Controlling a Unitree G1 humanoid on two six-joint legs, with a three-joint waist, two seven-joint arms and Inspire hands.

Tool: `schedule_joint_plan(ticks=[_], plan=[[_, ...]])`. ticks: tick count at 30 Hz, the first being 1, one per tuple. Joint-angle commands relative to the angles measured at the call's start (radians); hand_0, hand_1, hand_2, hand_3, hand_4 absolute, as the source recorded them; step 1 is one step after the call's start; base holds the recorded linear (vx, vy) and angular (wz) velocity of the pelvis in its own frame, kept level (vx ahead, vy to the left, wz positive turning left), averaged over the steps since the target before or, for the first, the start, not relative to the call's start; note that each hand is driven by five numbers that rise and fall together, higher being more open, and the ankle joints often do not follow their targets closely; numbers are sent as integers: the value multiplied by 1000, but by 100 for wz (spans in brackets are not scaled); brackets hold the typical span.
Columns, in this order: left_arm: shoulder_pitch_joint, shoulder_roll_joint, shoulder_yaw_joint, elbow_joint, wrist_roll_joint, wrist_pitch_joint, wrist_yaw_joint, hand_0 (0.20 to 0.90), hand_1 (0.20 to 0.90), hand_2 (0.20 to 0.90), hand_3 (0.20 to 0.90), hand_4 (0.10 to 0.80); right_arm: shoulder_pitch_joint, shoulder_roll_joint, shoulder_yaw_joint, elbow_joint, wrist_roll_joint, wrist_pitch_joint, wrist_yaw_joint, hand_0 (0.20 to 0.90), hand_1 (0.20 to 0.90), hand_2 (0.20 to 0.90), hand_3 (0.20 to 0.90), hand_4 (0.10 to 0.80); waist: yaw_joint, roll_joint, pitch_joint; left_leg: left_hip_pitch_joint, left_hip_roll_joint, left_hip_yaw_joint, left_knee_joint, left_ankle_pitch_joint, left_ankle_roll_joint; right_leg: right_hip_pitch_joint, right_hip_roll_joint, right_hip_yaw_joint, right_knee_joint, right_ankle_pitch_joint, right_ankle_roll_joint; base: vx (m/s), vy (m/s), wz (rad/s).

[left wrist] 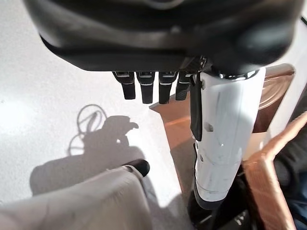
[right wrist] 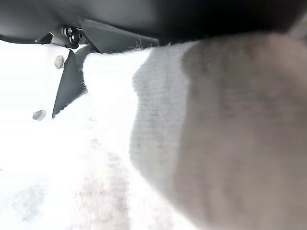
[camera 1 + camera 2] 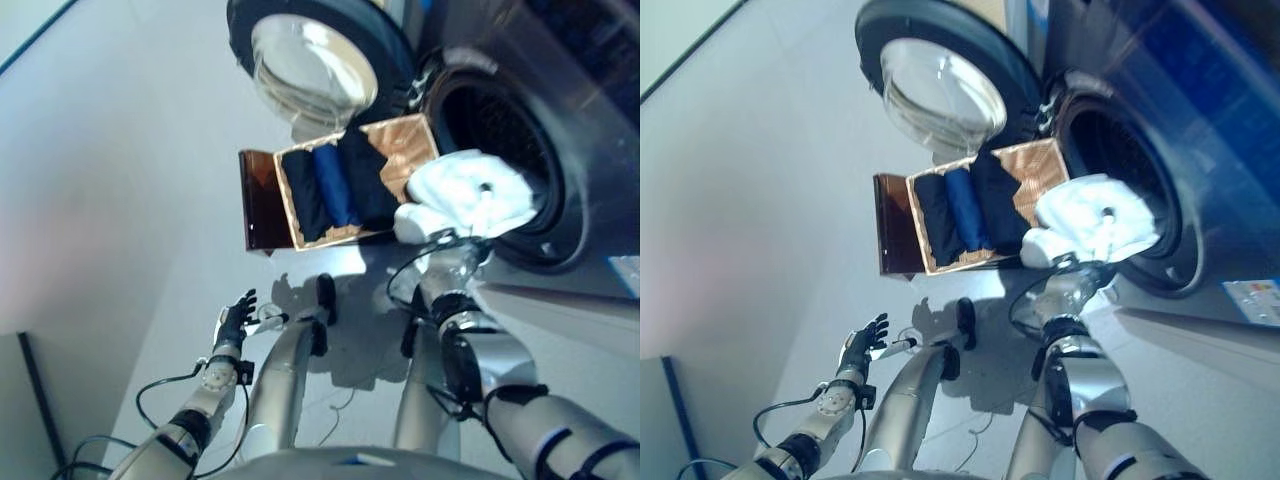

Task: Pick up the clothes and place them into the washing machine

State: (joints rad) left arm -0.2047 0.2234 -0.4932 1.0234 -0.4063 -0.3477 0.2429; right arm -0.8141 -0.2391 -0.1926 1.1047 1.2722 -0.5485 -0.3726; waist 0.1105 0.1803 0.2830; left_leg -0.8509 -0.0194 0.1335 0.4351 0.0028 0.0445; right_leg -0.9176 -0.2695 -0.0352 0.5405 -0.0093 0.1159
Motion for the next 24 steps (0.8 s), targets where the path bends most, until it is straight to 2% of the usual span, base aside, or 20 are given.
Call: schedule_joint_plan(ticks=[1, 2, 6, 7, 8, 14, 19, 22, 23, 24], plan=[[13, 62, -2, -57, -21, -54, 39, 900, 900, 900, 900, 800, -179, -180, 36, -59, -36, -99, 17, 200, 200, 200, 200, 300, 36, 56, -50, -41, 26, -39, 149, -183, -70, 8, -18, 10, 83, -121, -21, 45, 36, 5], [11, 61, -3, -58, -21, -54, 38, 900, 900, 900, 900, 800, -184, -185, 37, -52, -34, -98, 19, 200, 200, 200, 200, 300, 38, 58, -51, -43, 25, -39, 148, -182, -70, 5, -19, 11, 84, -121, -21, 38, 29, 17], [29, 72, -1, -77, -14, -55, 29, 900, 900, 900, 900, 800, -293, -340, 43, 9, -58, -83, 0, 200, 200, 200, 200, 300, 69, 96, -64, -59, 5, -42, 115, -162, -72, -20, -33, 23, 75, -119, -16, 24, 36, 12], [31, 79, -3, -88, -9, -58, 30, 900, 900, 900, 900, 800, -357, -416, 71, 25, -73, -77, -12, 200, 200, 200, 200, 300, 87, 113, -72, -64, -4, -45, 96, -151, -74, -32, -44, 30, 75, -119, -15, 29, 13, 10], [27, 74, -4, -89, -9, -57, 30, 900, 900, 900, 900, 800, -369, -424, 78, 33, -73, -75, -13, 200, 200, 200, 200, 300, 88, 118, -72, -67, -6, -45, 94, -149, -74, -36, -45, 30, 76, -119, -14, 24, 7, 34], [28, 93, -7, -150, 5, -65, 42, 900, 900, 900, 900, 800, -562, -634, 211, 94, -154, -41, -73, 200, 200, 200, 200, 300, 125, 156, -95, -90, -38, -51, 59, -121, -84, -83, -71, 54, 108, -127, -15, 26, 9, 29], [49, 101, -1, -197, 3, -85, 61, 900, 900, 900, 900, 800, -692, -719, 306, 22, -223, -64, -138, 200, 200, 200, 200, 300, 137, 179, -112, -118, -57, -46, 42, -106, -90, -136, -80, 80, 138, -137, -16, 4, 17, 15], [58, 110, -1, -236, 9, -89, 63, 900, 900, 900, 900, 800, -708, -752, 333, -32, -245, -76, -154, 200, 200, 200, 200, 300, 138, 189, -117, -133, -65, -51, 43, -96, -95, -152, -82, 86, 159, -143, -19, 12, -14, 18], [65, 109, 6, -239, 6, -88, 63, 900, 900, 900, 900, 800, -699, -761, 333, -30, -255, -73, -158, 343, 343, 343, 343, 402, 137, 188, -120, -133, -68, -54, 41, -97, -96, -155, -82, 90, 162, -145, -19, 19, -9, 16], [69, 112, 8, -243, 6, -89, 65, 900, 900, 900, 900, 800, -697, -759, 336, -30, -256, -75, -161, 900, 900, 900, 900, 800, 139, 187, -123, -133, -72, -53, 39, -96, -96, -156, -83, 90, 165, -147, -20, 18, -1, 13]])
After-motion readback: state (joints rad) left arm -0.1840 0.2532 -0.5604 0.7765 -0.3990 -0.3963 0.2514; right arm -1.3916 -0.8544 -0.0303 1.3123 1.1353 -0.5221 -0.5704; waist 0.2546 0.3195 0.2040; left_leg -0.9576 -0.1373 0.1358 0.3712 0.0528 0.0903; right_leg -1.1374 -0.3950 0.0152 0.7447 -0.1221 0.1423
